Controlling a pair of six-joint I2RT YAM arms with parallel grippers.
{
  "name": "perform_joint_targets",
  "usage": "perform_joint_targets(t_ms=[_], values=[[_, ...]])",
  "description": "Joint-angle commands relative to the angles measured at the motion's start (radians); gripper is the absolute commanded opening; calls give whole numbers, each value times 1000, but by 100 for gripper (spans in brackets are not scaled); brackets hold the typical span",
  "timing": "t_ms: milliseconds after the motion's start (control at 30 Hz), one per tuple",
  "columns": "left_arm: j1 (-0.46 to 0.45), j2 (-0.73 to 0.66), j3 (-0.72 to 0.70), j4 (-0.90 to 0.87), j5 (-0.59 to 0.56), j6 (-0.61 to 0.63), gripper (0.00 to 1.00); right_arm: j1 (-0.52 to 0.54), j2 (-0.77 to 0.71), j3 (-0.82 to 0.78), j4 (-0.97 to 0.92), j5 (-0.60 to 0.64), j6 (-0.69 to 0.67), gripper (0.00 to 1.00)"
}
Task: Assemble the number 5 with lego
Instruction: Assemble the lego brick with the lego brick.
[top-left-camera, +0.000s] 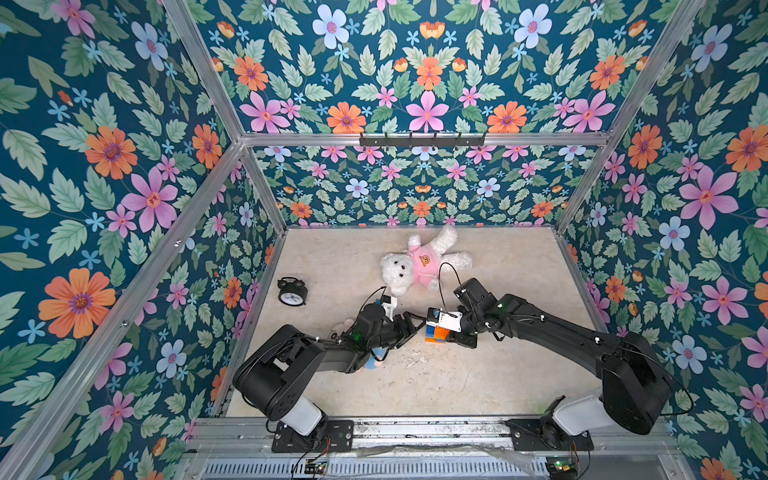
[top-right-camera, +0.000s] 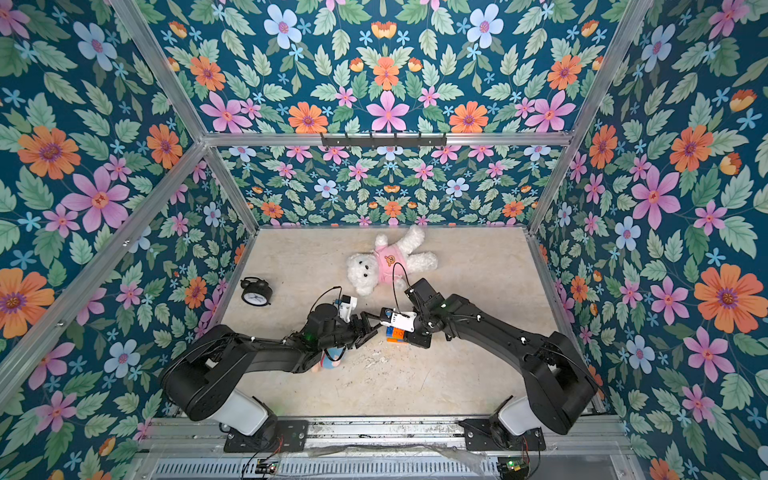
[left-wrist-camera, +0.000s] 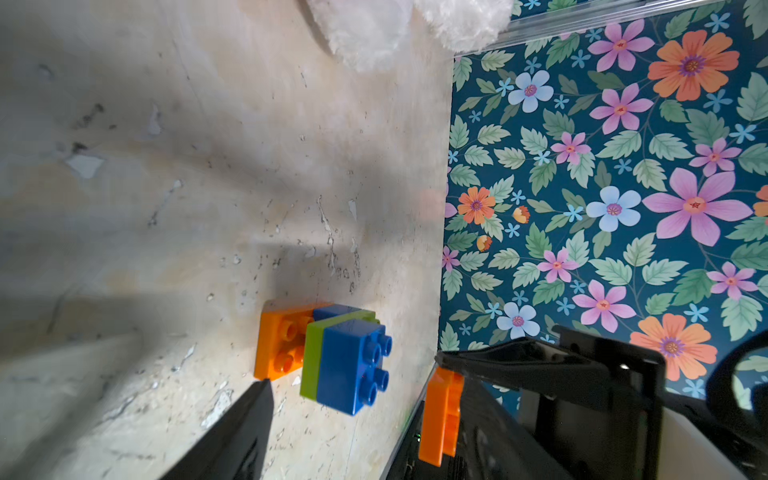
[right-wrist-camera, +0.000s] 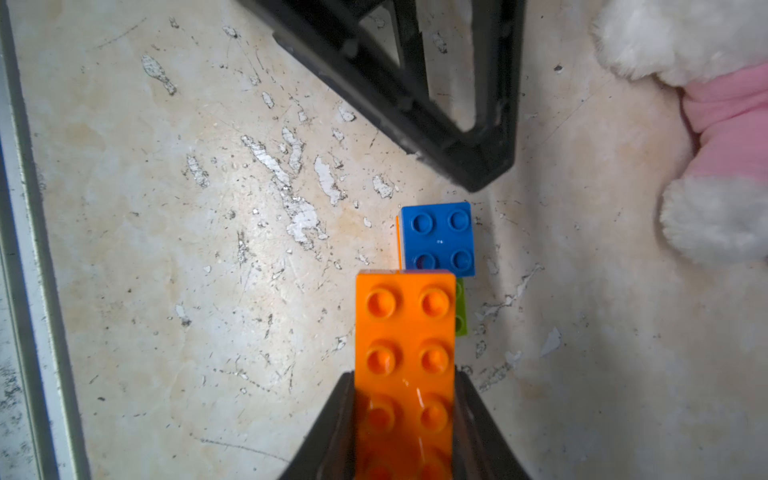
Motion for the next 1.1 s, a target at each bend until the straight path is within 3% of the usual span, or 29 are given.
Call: perform_joint_targets(t_ms=[0, 200, 600, 800, 1067], values=[[1, 43, -11, 159, 34, -65, 74, -3, 15, 19, -8, 3, -5, 14], [3, 111, -22, 296, 40, -130, 68, -4, 43, 23, 7, 6, -21, 14], [2, 130, 0, 201, 55, -68, 75, -5, 107, 70, 31, -25, -7, 15], [3, 174, 1, 287, 77, -106, 68, -4, 131, 66, 27, -21, -19, 16], [2, 202, 3, 331, 94, -117, 68, -5, 142, 70, 23, -8, -9, 16]])
